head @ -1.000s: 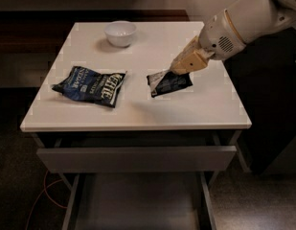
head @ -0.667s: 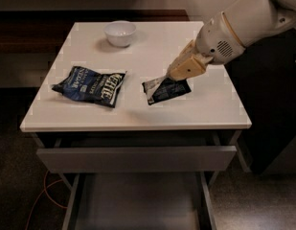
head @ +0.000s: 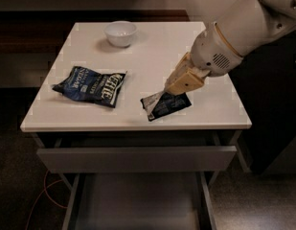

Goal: Place rxbar blueberry into middle drawer

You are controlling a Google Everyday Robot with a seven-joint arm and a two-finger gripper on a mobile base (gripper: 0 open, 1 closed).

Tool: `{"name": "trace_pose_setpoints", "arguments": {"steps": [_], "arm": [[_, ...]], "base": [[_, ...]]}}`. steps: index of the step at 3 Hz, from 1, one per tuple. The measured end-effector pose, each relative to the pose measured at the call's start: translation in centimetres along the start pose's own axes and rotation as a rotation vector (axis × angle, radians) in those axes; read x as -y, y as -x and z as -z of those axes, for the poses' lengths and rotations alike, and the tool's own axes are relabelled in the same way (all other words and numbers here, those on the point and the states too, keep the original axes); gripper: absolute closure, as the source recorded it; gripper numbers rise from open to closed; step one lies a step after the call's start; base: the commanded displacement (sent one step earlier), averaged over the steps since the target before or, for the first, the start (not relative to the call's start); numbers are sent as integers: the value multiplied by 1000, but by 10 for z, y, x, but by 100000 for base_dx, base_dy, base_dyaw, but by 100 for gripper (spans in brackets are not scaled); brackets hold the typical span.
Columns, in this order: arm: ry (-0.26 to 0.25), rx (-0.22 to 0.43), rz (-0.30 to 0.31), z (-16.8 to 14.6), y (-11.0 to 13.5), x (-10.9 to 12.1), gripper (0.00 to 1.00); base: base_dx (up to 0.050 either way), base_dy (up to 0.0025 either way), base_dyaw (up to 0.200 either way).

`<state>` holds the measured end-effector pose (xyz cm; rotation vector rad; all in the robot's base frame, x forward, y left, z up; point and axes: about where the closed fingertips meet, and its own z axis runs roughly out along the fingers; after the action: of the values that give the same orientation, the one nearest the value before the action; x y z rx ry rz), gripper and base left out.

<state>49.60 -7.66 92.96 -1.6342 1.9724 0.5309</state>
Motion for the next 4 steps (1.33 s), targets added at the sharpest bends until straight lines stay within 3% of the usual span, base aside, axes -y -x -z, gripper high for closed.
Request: {"name": "trace_pose_setpoints", "arguments": {"steps": [2,4], "arm": [[0,0,0,0,0,0,100],[14,20,-20,-16,-6,-2,100]], "base": [[-4951,1,-9],[0,0,0]]}}
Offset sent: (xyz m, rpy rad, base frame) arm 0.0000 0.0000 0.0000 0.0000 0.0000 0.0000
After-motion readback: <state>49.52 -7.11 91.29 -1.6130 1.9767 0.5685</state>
